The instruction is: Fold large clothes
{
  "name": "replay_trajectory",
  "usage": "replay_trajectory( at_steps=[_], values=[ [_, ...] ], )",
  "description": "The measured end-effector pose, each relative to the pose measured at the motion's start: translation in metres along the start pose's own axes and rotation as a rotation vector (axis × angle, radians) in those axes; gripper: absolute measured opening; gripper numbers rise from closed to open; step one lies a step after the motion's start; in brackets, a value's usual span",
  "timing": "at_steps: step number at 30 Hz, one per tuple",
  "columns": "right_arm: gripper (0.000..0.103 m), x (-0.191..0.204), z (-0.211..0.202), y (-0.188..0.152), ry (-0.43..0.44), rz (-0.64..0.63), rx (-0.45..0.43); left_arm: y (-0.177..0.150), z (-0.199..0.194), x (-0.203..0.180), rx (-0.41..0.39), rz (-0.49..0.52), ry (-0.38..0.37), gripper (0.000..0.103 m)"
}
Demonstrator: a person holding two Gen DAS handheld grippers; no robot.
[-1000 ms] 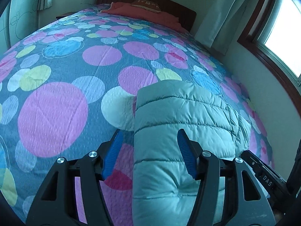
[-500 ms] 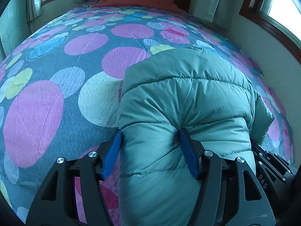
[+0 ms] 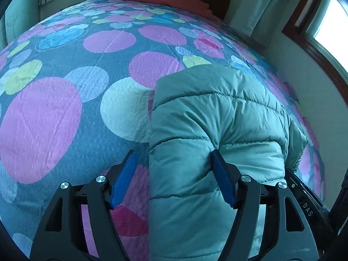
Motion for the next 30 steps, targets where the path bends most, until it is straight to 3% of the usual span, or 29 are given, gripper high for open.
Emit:
replay_trajectory(
  at_steps=[2, 4, 5, 6, 10, 13, 18, 19, 20, 21, 26, 30],
  values=[
    [0.006, -0.009, -0.009, 0.002, 0.035, 0.057, -0.009, -0.001, -0.007, 0.015, 0.006, -0.077, -0.011, 0.084],
    [0.039, -0.017, -0.013, 0.004, 0.076, 0.110, -0.011, -0.005, -0.010, 0.024, 0.020, -0.143, -0.070, 0.085],
    [0.064, -0.022, -0.014, 0.005, 0.088, 0.143, -0.018, -0.007, -0.009, 0.028, 0.036, -0.174, -0.098, 0.086],
    [0.069, -0.026, -0.013, 0.005, 0.091, 0.163, -0.023, -0.009, -0.006, 0.030, 0.053, -0.202, -0.121, 0.087],
    [0.069, -0.035, 0.003, 0.003, 0.143, 0.234, 0.030, -0.016, 0.004, 0.035, 0.076, -0.281, -0.178, 0.094],
    [0.069, -0.030, 0.022, -0.005, 0.215, 0.263, 0.097, -0.015, 0.008, 0.023, 0.078, -0.235, -0.182, 0.095],
    [0.069, -0.024, 0.031, -0.007, 0.267, 0.282, 0.091, -0.016, 0.018, 0.010, 0.111, -0.210, -0.215, 0.095],
    [0.066, -0.022, 0.032, -0.008, 0.283, 0.285, 0.094, -0.015, 0.017, 0.008, 0.105, -0.199, -0.219, 0.092],
    [0.057, -0.020, 0.033, -0.008, 0.308, 0.292, 0.101, -0.015, 0.017, 0.004, 0.104, -0.183, -0.242, 0.074],
    [0.052, -0.019, 0.034, -0.007, 0.323, 0.298, 0.103, -0.016, 0.016, -0.003, 0.114, -0.172, -0.303, 0.065],
    [0.033, -0.004, 0.032, 0.002, 0.386, 0.315, 0.087, -0.012, 0.008, -0.003, 0.108, -0.153, -0.299, 0.048],
    [0.027, 0.024, 0.032, 0.019, 0.435, 0.280, 0.070, 0.007, -0.007, 0.009, 0.066, -0.152, -0.285, 0.041]
  ],
)
Point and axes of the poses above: each gripper's, at about its wrist camera, not at the fingertips, and z roughly the way its jaws point, x to its left, y to its top, the point moved 8 cm from there along z, roughly the way its jaws point, and after that the axes turned 2 degrees about x, right-handed, at the moved point
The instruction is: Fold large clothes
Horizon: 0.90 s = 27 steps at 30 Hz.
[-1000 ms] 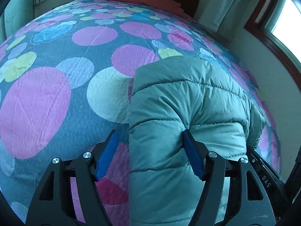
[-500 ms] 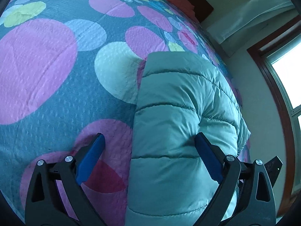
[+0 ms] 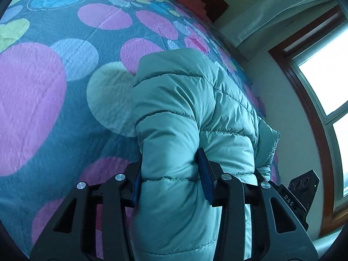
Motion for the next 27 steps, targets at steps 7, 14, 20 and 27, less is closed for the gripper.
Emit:
replay_trajectory(
  at_steps=[7, 14, 20, 27],
  values=[
    [0.023, 0.068, 0.058, 0.024, 0.102, -0.066, 0.040, 0.048, -0.033, 0.036, -0.099, -0.004, 0.054, 0.039],
    [0.022, 0.096, 0.122, 0.025, 0.108, -0.092, 0.119, 0.077, -0.040, 0.090, -0.122, -0.065, 0.098, 0.039],
    [0.026, 0.087, 0.127, 0.027, 0.112, -0.071, 0.137, 0.080, -0.039, 0.101, -0.103, -0.075, 0.069, 0.045],
    [0.064, 0.067, 0.096, 0.013, 0.103, -0.032, 0.144, 0.059, -0.062, 0.104, -0.100, -0.095, 0.024, 0.074]
  ],
)
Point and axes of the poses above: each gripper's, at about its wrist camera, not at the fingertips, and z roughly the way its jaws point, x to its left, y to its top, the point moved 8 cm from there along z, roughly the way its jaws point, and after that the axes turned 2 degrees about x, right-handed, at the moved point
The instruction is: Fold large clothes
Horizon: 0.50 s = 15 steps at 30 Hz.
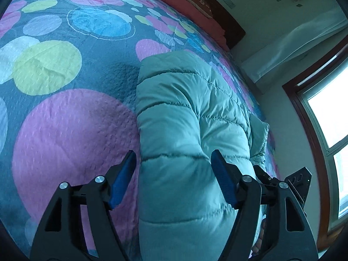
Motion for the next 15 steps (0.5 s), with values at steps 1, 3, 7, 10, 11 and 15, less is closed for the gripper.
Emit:
replay_trajectory(
  at_steps=[1, 3, 7, 10, 11, 15],
  values=[
    [0.065, -0.002, -0.005, -0.006, 0.017, 0.013, 0.002, -0.006, -0.004, 0.000, 0.002, 0.002, 0.001, 0.078],
    [0.065, -0.004, -0.011, -0.019, 0.055, 0.045, 0.017, -0.019, -0.011, 0.001, 0.013, 0.001, -0.002, 0.080],
    [0.065, -0.004, -0.014, -0.042, 0.083, 0.069, 0.033, -0.040, -0.007, 0.001, 0.047, -0.037, -0.032, 0.081],
    [0.066, -0.003, -0.009, -0.048, 0.080, 0.070, 0.034, -0.046, -0.001, 0.000, 0.058, -0.064, -0.042, 0.068],
    [0.064, -0.002, -0.008, -0.050, 0.085, 0.076, 0.038, -0.047, -0.001, -0.001, 0.058, -0.070, -0.039, 0.063],
    [0.036, 0.007, -0.011, -0.055, 0.089, 0.058, 0.052, -0.051, -0.011, -0.013, 0.047, -0.032, -0.019, 0.045]
  ],
)
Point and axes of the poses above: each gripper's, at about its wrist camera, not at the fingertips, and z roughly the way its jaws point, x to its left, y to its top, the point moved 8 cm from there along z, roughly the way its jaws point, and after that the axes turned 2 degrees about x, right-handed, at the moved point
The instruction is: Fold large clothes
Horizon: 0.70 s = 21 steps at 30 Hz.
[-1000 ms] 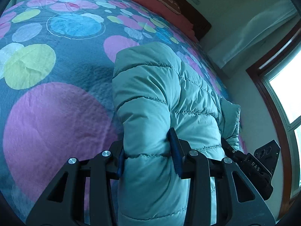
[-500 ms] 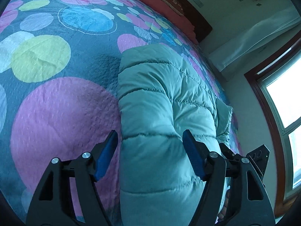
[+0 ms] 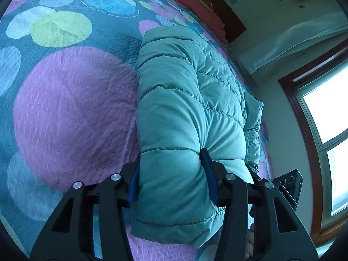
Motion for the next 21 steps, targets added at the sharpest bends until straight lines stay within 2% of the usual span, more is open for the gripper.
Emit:
replay_trajectory(
  at_steps=[4, 6, 10, 12, 13, 16, 21],
  values=[
    [0.034, 0.004, -0.001, -0.009, 0.000, -0.016, 0.004, -0.008, -0.005, 0.003, -0.011, -0.008, 0.010, 0.044],
    [0.035, 0.000, -0.002, -0.009, 0.019, 0.002, -0.008, -0.009, -0.004, 0.010, -0.026, -0.037, -0.003, 0.049],
    [0.047, -0.006, -0.008, 0.002, 0.038, 0.048, -0.033, -0.007, -0.011, 0.024, -0.055, -0.142, -0.029, 0.063],
    [0.061, -0.007, -0.017, 0.011, 0.037, 0.053, -0.073, 0.001, -0.021, 0.031, -0.096, -0.181, -0.034, 0.070],
    [0.064, -0.007, -0.019, 0.018, 0.039, 0.057, -0.090, 0.006, -0.025, 0.033, -0.114, -0.190, -0.039, 0.075],
    [0.065, -0.005, -0.013, 0.039, 0.053, 0.080, -0.091, 0.026, -0.024, 0.035, -0.124, -0.203, -0.043, 0.078],
    [0.065, 0.005, 0.012, 0.073, 0.074, 0.088, -0.072, 0.056, 0.004, 0.021, -0.077, -0.191, -0.068, 0.078]
  ],
)
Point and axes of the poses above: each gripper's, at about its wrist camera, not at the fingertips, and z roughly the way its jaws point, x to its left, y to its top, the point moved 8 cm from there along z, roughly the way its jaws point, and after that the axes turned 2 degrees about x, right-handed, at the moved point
